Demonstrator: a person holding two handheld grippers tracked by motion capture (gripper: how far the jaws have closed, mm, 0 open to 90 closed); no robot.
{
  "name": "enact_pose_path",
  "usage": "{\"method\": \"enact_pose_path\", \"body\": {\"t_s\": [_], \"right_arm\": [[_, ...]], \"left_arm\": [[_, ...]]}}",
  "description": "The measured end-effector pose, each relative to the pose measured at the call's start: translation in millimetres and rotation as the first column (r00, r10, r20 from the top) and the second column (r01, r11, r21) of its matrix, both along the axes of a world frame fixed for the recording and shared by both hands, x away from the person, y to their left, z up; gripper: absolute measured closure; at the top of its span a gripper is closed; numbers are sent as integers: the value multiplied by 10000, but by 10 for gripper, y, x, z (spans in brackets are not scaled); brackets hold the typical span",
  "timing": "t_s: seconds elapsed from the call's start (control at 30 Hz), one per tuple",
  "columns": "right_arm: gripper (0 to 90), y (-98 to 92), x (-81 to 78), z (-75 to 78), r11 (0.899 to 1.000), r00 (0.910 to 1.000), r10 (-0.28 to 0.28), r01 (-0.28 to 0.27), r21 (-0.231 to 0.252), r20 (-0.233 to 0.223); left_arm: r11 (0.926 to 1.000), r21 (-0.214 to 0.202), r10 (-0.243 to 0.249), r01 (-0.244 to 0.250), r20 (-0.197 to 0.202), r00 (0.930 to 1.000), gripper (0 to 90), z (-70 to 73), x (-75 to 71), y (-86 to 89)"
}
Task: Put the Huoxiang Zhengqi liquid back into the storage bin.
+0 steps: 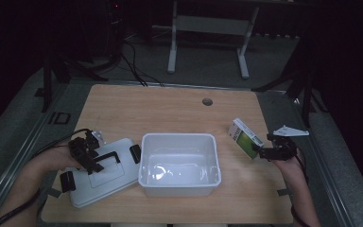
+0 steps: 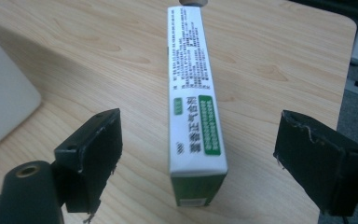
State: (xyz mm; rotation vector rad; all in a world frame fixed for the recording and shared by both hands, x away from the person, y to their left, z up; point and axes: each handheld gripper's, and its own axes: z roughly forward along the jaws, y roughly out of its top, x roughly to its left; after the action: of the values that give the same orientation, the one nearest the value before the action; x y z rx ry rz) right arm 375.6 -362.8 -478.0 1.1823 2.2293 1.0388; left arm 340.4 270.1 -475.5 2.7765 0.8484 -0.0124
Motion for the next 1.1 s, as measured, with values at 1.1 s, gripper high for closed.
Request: {"method": "enact_pose_path", "body": {"t_s": [1.1], "right_arm": [[246, 290, 596, 151, 9732, 9639, 440, -1007, -2066, -2627]], "left_arm": [[9997, 215, -109, 113, -176, 9998, 347, -26, -2, -4]]}}
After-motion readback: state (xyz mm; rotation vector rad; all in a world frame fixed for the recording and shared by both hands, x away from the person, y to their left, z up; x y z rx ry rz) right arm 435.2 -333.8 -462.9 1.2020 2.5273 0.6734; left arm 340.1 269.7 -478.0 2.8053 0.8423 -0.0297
